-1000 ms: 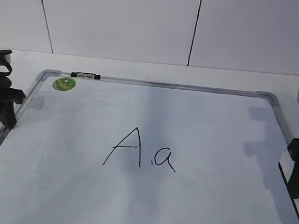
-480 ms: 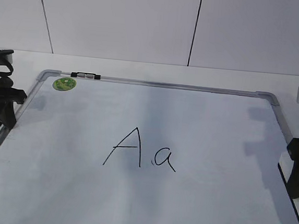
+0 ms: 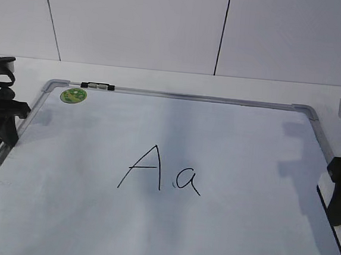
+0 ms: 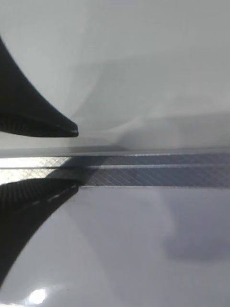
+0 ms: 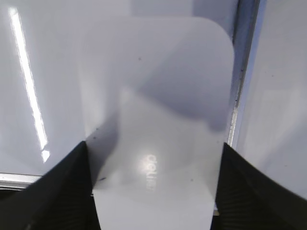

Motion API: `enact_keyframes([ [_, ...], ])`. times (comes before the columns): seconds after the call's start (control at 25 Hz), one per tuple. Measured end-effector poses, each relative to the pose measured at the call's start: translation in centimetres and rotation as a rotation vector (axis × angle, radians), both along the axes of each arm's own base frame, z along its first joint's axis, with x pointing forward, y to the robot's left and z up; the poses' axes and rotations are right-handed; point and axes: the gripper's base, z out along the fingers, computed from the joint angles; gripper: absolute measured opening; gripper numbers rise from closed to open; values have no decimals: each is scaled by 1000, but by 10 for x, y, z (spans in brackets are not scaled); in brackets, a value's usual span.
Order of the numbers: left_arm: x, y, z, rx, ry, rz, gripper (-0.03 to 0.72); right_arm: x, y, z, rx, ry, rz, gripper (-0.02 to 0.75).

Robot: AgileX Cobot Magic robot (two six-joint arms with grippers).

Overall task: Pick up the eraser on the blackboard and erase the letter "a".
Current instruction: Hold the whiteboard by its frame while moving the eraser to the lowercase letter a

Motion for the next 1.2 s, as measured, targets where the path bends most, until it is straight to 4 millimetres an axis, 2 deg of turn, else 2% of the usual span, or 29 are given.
enact_keyframes([
  [0.2, 0, 0, 0, -3, 2, 2, 213, 0, 0, 0, 0, 0, 2, 527],
  [0.72, 0, -1, 0, -9, 3, 6, 143, 0, 0, 0, 0, 2, 2, 527],
  [1.2, 0, -1, 0, -11, 3, 8, 40, 0, 0, 0, 0, 2, 3, 527],
])
